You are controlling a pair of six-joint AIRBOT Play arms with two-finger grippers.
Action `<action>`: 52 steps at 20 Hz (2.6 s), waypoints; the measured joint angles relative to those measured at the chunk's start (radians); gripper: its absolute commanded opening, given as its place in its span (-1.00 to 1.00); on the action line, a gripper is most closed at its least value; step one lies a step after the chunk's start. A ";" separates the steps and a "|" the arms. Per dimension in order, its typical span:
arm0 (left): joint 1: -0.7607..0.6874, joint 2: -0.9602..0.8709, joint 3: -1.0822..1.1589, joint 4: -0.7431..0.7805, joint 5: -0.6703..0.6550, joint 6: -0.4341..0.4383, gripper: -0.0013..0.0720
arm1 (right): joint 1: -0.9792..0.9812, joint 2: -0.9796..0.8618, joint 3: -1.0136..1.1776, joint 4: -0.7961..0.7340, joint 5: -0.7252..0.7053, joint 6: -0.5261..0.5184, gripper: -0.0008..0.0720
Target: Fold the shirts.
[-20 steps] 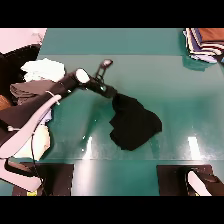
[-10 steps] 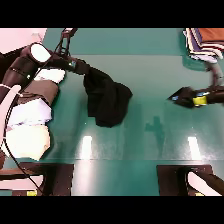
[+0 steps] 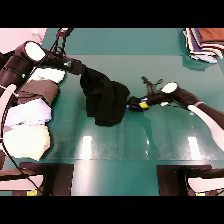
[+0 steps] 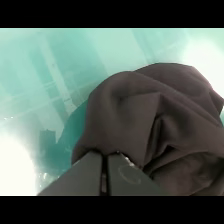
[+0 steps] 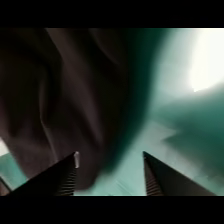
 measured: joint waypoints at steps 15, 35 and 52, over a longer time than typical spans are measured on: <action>0.010 0.277 0.236 0.117 0.012 0.030 -0.90 | -0.111 0.192 0.486 -0.317 0.137 -0.003 -0.94; 0.010 0.594 -0.276 0.038 -0.323 0.055 -0.90 | -0.063 0.400 0.448 -0.637 0.577 0.174 -0.94; 0.014 0.562 -0.583 0.123 -0.028 -0.047 0.12 | -0.094 0.462 0.185 -0.668 0.572 0.200 0.09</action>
